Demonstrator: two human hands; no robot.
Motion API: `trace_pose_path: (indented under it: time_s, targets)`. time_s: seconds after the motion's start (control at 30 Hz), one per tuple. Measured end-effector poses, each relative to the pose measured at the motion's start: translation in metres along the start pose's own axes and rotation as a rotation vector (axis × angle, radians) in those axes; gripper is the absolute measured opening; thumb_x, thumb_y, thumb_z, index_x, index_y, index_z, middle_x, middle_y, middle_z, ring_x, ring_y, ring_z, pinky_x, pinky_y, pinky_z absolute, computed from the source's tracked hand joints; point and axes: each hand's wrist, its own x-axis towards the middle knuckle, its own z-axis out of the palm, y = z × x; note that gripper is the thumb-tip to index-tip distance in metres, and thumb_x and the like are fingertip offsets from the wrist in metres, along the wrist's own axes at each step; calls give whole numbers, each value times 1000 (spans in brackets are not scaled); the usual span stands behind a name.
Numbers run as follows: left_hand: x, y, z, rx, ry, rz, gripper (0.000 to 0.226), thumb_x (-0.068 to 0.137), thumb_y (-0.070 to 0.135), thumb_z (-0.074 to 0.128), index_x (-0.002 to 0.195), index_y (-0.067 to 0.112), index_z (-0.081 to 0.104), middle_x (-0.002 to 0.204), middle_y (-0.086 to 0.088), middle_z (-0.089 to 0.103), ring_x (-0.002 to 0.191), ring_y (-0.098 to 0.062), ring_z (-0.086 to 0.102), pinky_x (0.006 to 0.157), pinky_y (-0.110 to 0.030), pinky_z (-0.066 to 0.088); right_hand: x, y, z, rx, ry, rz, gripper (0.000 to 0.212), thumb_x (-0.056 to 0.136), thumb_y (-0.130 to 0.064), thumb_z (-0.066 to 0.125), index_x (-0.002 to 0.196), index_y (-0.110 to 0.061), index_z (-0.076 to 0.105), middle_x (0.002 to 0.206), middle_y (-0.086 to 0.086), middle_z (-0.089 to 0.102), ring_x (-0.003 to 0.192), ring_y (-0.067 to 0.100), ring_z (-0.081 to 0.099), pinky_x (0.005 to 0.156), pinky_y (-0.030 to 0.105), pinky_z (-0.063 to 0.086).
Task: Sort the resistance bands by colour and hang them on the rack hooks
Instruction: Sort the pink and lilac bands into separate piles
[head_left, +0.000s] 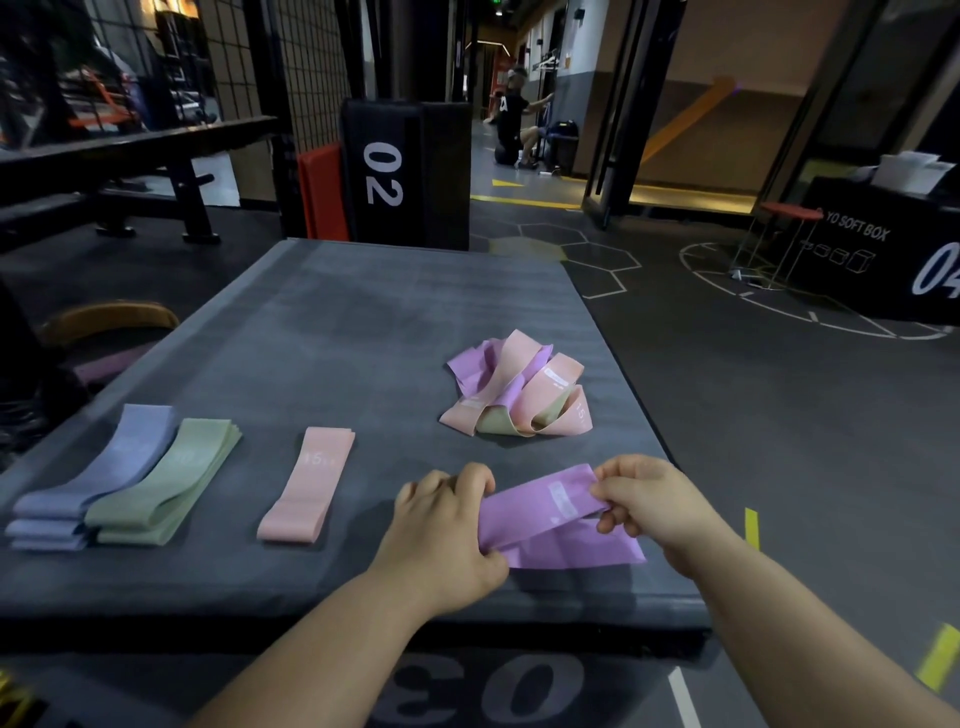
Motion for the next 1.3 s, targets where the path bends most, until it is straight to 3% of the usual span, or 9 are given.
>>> trace_pose_path:
  time_s: [0.3, 0.6, 0.8, 1.07, 1.17, 1.3]
  targets:
    - [-3, -5, -4, 46, -44, -37, 41, 79, 41, 51, 108, 28, 24, 105, 10, 43, 108, -17, 39, 96, -32, 28, -2, 0, -8, 49, 6, 29, 15, 89, 0, 52, 79, -7, 61, 56, 4, 64, 49, 14, 57, 46, 22, 32]
    - [-2, -12, -3, -6, -129, -68, 44, 80, 37, 52, 116, 26, 30, 111, 11, 45, 108, -17, 41, 96, -32, 32, -2, 13, -1, -99, -44, 107, 17, 88, -4, 55, 73, -12, 58, 46, -3, 57, 49, 14, 60, 43, 18, 33]
    - [0, -22, -7, -130, -134, -137, 41, 79, 28, 57, 115, 27, 37, 106, 13, 44, 107, -15, 43, 92, -29, 38, 0, 15, 4, -192, -11, 54, 18, 85, -10, 61, 67, -14, 61, 54, -2, 58, 47, 7, 48, 44, 13, 34]
    - [-4, -35, -7, -232, -168, -206, 46, 71, 24, 60, 113, 30, 42, 107, 13, 47, 106, -15, 48, 93, -30, 43, 0, 12, 17, -151, -74, 54, 17, 84, -8, 63, 67, -12, 62, 58, -1, 60, 50, 9, 51, 41, 11, 36]
    - [-6, -38, -10, -200, -167, -199, 46, 72, 24, 58, 115, 30, 44, 110, 16, 47, 110, -15, 45, 95, -30, 42, 2, 12, 22, -196, -86, 58, 12, 83, -12, 64, 71, -13, 66, 61, -2, 64, 50, 7, 53, 44, 12, 37]
    - [-10, -39, -14, -141, -170, -189, 46, 76, 25, 57, 120, 31, 43, 123, 15, 48, 114, -15, 40, 98, -29, 38, 3, 13, 29, -257, -81, 41, 9, 81, -14, 65, 74, -11, 69, 60, -4, 65, 52, 9, 54, 59, 21, 46]
